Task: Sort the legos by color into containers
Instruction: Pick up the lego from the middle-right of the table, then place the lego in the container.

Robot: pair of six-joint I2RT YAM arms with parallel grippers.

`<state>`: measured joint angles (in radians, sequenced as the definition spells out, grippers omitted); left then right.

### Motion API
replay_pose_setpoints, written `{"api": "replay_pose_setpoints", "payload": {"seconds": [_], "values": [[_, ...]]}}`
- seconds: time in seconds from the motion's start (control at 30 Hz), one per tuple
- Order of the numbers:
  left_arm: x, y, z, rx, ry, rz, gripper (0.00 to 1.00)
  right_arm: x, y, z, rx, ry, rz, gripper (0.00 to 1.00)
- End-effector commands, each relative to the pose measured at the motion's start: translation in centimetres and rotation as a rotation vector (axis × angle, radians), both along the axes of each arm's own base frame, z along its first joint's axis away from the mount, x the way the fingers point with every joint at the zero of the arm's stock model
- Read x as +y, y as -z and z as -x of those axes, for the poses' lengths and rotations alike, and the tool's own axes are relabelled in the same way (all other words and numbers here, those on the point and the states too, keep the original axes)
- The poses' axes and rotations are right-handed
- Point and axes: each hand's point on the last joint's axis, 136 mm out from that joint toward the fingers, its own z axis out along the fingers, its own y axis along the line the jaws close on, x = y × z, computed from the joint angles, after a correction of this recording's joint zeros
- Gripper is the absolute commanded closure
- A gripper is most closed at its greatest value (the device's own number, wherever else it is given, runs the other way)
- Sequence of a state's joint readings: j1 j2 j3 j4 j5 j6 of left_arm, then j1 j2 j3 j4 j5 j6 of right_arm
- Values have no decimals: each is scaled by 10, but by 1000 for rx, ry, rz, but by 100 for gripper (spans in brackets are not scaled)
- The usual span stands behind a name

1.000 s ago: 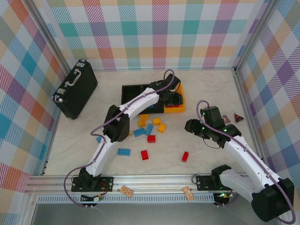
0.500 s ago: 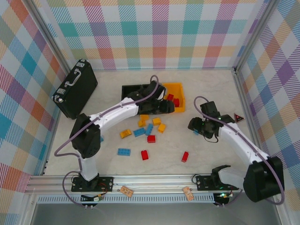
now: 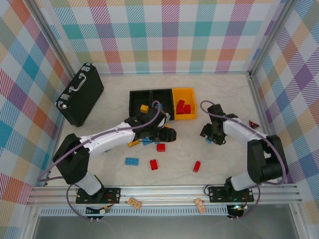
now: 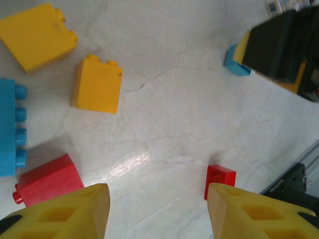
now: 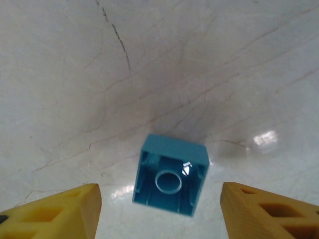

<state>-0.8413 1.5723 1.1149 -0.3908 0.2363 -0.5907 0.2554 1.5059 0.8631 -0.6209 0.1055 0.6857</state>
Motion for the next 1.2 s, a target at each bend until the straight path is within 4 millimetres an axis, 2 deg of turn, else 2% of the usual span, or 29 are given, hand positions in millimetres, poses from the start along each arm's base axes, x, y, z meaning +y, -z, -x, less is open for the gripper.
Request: {"api": "replay_pose_setpoints", "payload": {"seconds": [0.0,0.13,0.27,0.33,0.5,0.7,0.87,1.07,1.17], "values": [[-1,1,5,-7,-16,14,46,2,1,-13,-11,9,-3,42],[0,9,8,5,-20,-1,46,2,5,-16,4,-8,6,53],[2,10,7,-1,-27,-13,46,4,2,-16,3,-32,4,69],[5,11,7,-7,-41,-20,46,6,-8,-18,-28,-47,-8,74],[27,14,4,-40,-128,-64,46,22,-42,-27,-103,-108,-52,75],[85,17,4,-101,-309,-180,46,66,-83,-48,-190,-235,-105,74],[119,15,9,-106,-404,-205,44,116,-102,-68,-224,-360,-118,74],[144,10,16,-116,-469,-182,41,173,-106,-85,-220,-491,-117,73],[152,10,19,-117,-486,-182,41,194,-101,-93,-214,-536,-95,73]]}}
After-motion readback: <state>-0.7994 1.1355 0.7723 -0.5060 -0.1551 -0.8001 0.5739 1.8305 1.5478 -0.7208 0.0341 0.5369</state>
